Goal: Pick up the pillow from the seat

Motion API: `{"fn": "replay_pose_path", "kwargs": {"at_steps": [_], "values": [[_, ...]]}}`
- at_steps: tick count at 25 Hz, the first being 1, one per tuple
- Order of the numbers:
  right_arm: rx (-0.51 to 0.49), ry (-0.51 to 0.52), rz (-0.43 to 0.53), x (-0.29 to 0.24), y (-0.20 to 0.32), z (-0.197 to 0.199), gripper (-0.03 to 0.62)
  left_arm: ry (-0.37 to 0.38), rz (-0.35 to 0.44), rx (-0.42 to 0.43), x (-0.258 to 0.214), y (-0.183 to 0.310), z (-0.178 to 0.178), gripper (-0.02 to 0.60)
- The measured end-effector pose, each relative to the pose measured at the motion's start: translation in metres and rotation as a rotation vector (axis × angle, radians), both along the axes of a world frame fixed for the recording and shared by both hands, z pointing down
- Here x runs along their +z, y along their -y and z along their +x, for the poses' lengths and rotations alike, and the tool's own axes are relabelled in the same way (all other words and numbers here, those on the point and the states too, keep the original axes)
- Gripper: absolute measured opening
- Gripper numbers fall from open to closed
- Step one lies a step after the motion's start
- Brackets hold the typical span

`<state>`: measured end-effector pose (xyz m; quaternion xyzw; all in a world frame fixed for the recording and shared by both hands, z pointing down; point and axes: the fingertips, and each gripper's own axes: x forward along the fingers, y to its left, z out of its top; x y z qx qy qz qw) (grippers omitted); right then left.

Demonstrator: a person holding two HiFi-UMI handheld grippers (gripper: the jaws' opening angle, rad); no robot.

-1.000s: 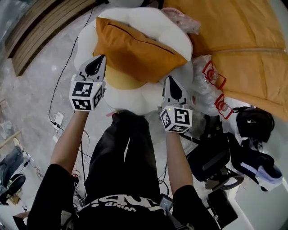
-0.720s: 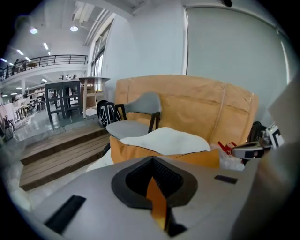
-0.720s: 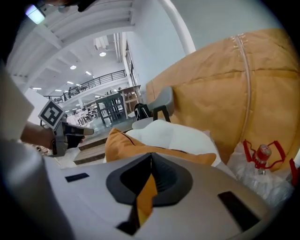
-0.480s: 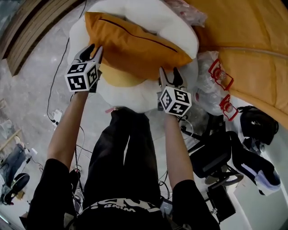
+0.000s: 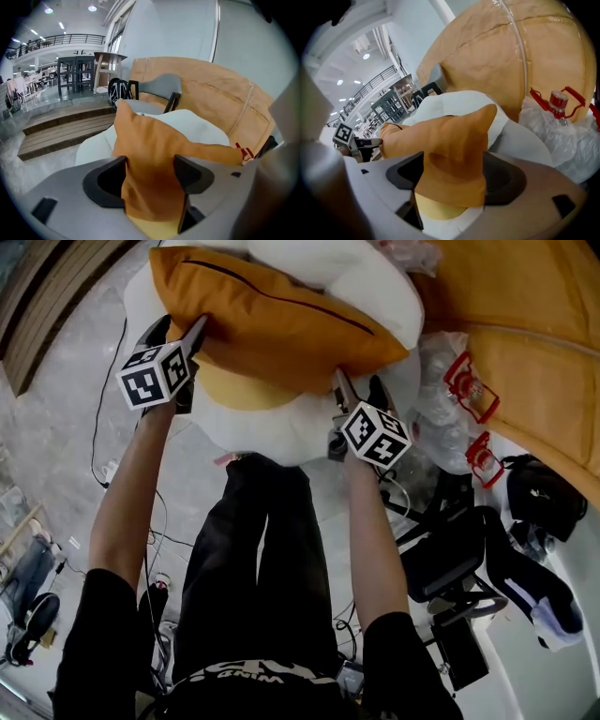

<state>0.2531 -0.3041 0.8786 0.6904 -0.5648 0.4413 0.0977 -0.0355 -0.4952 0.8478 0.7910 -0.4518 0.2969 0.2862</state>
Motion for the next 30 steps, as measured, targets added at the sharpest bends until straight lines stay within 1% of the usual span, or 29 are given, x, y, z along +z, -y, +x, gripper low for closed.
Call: {"fn": "replay_pose_path", "kwargs": {"at_steps": [4,7,9,10,11,12,14,15,16,22,25,27,30], "values": [[-0.037,0.051,0.000,0.014,0.013,-0.003,0.373,-0.031,0.006,-0.012,0.006,0.004,0.002,0.314],[-0.056,0.042,-0.007,0.017,0.020,-0.001,0.373,-0.061,-0.002,-0.018,0.009,0.008,0.005,0.313],[-0.056,0.024,-0.011,0.018,0.020,0.000,0.363,-0.074,-0.017,-0.012,0.011,0.009,0.007,0.293],[-0.062,0.008,-0.016,0.019,0.019,-0.001,0.338,-0.070,-0.026,-0.002,0.011,0.008,0.009,0.270],[-0.072,-0.010,-0.022,0.020,0.018,-0.002,0.297,-0.058,-0.034,0.013,0.012,0.006,0.010,0.228],[-0.085,-0.026,-0.028,0.020,0.017,-0.004,0.242,-0.042,-0.043,0.030,0.013,0.004,0.011,0.168],[-0.115,-0.044,-0.028,0.021,0.017,-0.010,0.126,-0.016,-0.062,0.055,0.015,-0.001,0.012,0.081],[-0.128,-0.048,-0.025,0.021,0.018,-0.014,0.084,-0.008,-0.068,0.062,0.016,-0.004,0.011,0.057],[-0.133,-0.051,-0.023,0.022,0.019,-0.017,0.064,-0.005,-0.072,0.067,0.017,-0.006,0.011,0.043],[-0.114,-0.028,-0.013,0.021,0.015,-0.018,0.057,-0.011,-0.067,0.066,0.013,-0.013,0.010,0.035],[-0.108,-0.039,-0.010,0.011,0.011,-0.014,0.057,-0.039,-0.057,0.074,-0.002,-0.017,0.014,0.032],[-0.094,-0.050,0.017,-0.007,0.016,-0.007,0.057,-0.064,-0.039,0.088,-0.021,-0.015,0.019,0.031],[-0.079,-0.070,0.102,-0.059,0.033,0.004,0.057,-0.110,-0.004,0.099,-0.063,-0.005,0.025,0.029]]}}
